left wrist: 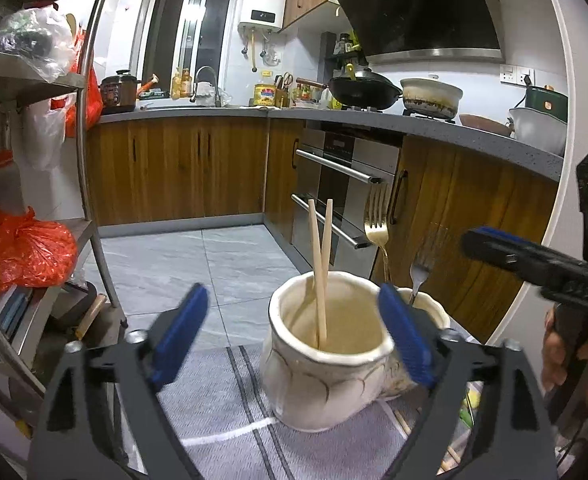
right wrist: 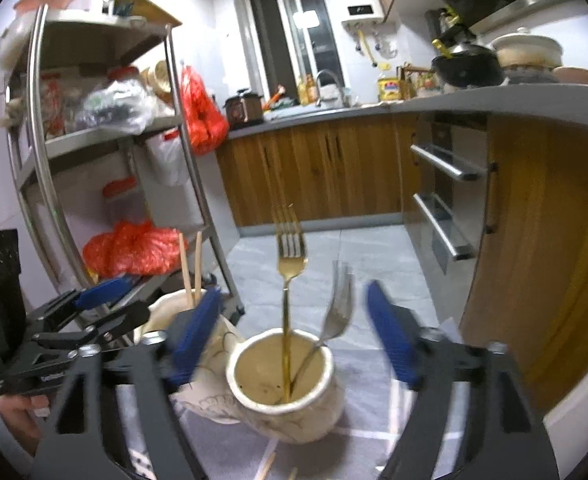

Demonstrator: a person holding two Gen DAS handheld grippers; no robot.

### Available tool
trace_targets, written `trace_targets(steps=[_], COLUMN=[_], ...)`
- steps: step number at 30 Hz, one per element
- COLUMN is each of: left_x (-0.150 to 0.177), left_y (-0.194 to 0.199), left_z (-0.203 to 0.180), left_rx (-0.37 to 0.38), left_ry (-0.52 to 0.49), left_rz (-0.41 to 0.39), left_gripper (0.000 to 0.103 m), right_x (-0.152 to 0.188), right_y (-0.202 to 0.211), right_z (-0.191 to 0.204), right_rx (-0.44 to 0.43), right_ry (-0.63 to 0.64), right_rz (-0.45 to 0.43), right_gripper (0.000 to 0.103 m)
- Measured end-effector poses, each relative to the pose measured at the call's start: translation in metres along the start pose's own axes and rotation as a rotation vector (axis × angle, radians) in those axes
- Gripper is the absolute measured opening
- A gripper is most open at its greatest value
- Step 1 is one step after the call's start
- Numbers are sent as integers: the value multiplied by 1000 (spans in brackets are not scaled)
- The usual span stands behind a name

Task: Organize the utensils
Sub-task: 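Open left tool over the larger cup while right tool releases the gold fork into the smaller cup, then move both tools back toward the remaining chopsticks and spoons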

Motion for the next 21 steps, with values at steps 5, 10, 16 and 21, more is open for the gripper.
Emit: trace_targets(steps=[5,10,16,21], left_x=[8,25,58,90], left_y=[15,27,34,32], left_z=[-1,-3,-13,-19], left_rx=[-26,-39,-21,-8], left_ry=[-18,-44,-56,-62], left_rz=[-1,31,109,188], left_gripper=[97,97,97,97], right_x=[14,40,86,116], right_y=[27,42,51,54], right_z=[-18,-31,-39,-35], right_rx=[83,140,168,157], right_ry=[12,11,10,16], right_rz=[20,90,190,259], right_gripper=[98,98,98,98])
Point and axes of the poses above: each gripper's, at about its wrist camera, not at the fingertips, and y roughly against the way its jaws point, z to its left, x to its underside, the point moved 9 cm from there along -y, roughly the way its jaws point, and after that the axes turned 15 degrees about y, right-handed, at the moved point
